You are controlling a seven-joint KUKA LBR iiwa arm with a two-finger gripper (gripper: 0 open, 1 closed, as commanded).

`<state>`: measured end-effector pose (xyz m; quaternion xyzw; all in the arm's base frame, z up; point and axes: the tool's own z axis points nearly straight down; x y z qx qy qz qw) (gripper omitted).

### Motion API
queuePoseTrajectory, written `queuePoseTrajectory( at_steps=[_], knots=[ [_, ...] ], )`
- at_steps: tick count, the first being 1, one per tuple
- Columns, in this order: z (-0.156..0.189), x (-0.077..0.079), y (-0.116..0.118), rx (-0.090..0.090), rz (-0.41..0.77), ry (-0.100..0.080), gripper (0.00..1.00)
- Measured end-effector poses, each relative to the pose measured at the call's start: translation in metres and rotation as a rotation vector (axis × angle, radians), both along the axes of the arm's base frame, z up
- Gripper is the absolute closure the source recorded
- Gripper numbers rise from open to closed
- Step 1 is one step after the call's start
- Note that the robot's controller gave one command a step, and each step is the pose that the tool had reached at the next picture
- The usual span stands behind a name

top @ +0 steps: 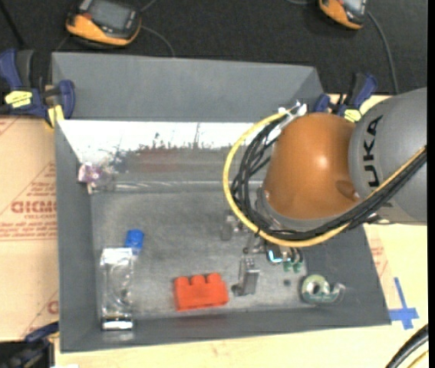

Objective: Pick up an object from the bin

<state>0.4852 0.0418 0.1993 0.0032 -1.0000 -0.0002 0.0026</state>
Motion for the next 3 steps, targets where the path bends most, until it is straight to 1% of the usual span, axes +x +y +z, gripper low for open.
queuePoseTrajectory(
  at_steps=[1, 2, 3],
  knots=[
    [-0.129, -0.006, 0.044, 0.001, 0.152, -0.026, 0.00],
    [-0.098, -0.008, 0.059, 0.002, 0.106, -0.010, 0.00],
    [-0.087, -0.009, 0.032, -0.001, 0.159, -0.010, 0.00]
  ],
)
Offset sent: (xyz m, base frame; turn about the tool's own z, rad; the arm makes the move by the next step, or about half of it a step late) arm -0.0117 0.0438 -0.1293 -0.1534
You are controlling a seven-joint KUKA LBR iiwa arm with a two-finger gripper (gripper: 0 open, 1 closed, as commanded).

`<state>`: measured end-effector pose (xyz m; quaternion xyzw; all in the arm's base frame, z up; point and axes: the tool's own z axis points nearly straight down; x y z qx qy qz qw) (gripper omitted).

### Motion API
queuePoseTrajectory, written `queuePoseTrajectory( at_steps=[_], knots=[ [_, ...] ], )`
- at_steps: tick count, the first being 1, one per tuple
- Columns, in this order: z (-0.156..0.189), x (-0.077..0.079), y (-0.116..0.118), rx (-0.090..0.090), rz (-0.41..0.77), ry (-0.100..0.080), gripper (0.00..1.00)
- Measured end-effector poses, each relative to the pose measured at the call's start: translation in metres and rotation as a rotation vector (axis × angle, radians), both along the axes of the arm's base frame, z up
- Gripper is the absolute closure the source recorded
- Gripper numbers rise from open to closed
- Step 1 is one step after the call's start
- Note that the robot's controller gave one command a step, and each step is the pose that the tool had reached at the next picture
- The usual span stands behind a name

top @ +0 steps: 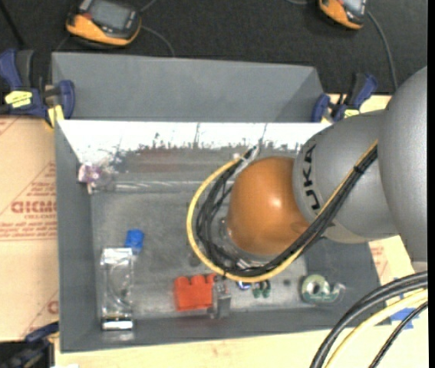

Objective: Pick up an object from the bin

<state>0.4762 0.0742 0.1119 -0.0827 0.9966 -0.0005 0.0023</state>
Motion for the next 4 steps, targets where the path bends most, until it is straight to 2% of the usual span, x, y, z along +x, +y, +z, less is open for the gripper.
queuePoseTrajectory(
  at_steps=[1, 2, 3, 4],
  knots=[
    [-0.041, 0.003, 0.032, 0.004, -0.008, -0.014, 0.00],
    [-0.039, 0.003, -0.004, 0.003, -0.005, -0.012, 0.00],
    [-0.041, -0.001, -0.002, 0.002, -0.003, -0.002, 1.00],
    [-0.021, 0.001, -0.003, 0.001, -0.007, 0.000, 1.00]
  ],
)
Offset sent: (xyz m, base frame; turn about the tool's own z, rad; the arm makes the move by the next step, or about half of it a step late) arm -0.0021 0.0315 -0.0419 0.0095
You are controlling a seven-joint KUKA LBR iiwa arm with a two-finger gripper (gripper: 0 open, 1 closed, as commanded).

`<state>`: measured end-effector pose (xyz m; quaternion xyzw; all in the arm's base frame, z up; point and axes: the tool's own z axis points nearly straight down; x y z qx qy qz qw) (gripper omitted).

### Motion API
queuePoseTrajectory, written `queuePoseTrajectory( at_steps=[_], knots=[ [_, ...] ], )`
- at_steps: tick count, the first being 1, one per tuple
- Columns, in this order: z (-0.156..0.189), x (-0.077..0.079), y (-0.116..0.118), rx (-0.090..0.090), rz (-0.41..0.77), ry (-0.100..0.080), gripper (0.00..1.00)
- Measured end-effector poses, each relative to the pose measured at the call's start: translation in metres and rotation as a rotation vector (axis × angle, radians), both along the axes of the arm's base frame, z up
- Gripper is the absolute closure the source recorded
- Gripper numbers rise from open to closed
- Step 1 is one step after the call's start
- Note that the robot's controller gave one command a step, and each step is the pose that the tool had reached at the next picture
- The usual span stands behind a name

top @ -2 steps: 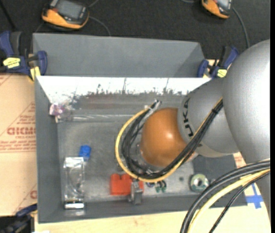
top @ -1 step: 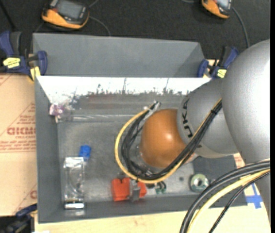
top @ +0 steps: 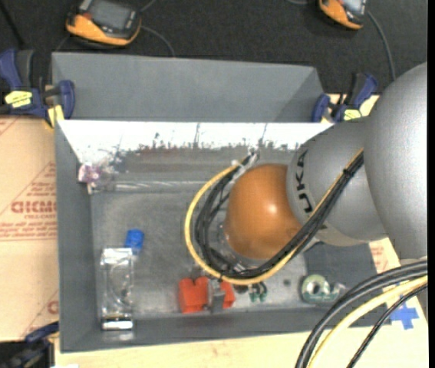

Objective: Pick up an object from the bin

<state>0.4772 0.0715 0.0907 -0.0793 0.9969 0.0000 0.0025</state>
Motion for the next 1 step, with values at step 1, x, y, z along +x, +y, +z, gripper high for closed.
queuePoseTrajectory(
  at_steps=[1],
  knots=[
    [0.0153, 0.0014, -0.0005, 0.000, -0.004, -0.001, 1.00]
  ],
)
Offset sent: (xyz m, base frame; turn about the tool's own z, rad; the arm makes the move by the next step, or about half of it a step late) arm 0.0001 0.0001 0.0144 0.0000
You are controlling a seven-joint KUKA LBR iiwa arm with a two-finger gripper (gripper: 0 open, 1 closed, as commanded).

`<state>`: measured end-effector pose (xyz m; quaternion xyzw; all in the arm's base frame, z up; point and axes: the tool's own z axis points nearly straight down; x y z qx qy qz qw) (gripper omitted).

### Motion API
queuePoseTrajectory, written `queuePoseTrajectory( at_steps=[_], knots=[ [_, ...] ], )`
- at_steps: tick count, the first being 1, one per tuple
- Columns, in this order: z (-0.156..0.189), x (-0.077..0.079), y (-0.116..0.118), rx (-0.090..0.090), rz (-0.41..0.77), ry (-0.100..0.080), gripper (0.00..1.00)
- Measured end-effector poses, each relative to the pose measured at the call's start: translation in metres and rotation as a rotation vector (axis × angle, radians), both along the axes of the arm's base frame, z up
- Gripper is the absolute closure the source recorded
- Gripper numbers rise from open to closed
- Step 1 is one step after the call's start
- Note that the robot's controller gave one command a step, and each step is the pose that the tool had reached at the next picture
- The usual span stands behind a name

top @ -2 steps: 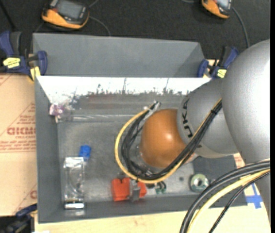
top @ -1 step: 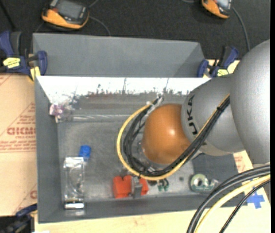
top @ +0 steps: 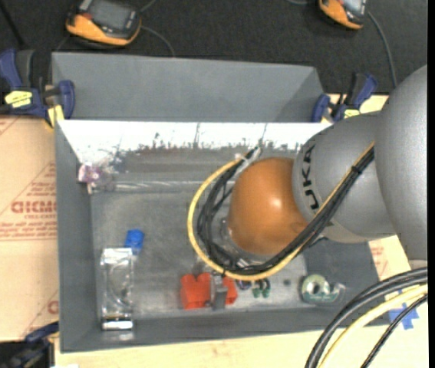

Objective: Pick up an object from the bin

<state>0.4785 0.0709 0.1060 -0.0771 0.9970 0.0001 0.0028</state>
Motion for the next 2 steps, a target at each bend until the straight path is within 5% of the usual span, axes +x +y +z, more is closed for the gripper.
queuePoseTrajectory(
  at_steps=[2],
  knots=[
    [0.066, 0.003, -0.002, 0.000, -0.010, -0.001, 1.00]
  ],
)
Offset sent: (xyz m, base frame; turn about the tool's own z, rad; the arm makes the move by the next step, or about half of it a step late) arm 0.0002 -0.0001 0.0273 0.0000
